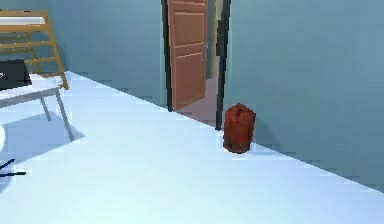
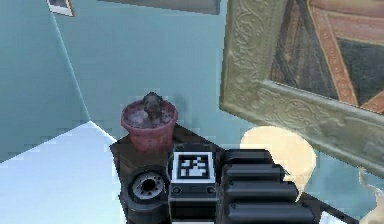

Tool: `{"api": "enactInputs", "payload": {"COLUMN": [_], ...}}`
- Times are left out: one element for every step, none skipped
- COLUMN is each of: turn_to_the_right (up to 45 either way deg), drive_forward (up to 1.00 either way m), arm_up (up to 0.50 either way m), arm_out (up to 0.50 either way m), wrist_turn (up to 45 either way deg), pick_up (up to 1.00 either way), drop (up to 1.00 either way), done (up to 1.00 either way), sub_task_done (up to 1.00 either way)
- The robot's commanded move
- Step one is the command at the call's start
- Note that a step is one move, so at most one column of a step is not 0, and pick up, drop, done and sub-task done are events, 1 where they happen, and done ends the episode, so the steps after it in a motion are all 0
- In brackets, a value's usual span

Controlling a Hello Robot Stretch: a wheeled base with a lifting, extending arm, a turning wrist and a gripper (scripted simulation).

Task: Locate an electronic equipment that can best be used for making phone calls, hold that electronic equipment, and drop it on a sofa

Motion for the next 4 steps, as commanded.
{"api": "enactInputs", "payload": {"turn_to_the_right": [-45.0, -3.0, 0.0, 42.0], "drive_forward": [0.0, 0.0, 0.2, 0.0], "arm_up": [0.0, 0.0, 0.0, 0.0], "arm_out": [0.0, 0.0, 0.0, 0.0], "wrist_turn": [0.0, 0.0, 0.0, 0.0], "pick_up": [0.0, 0.0, 0.0, 0.0], "drop": [0.0, 0.0, 0.0, 0.0], "done": [0.0, 0.0, 0.0, 0.0], "sub_task_done": [0.0, 0.0, 0.0, 0.0]}}
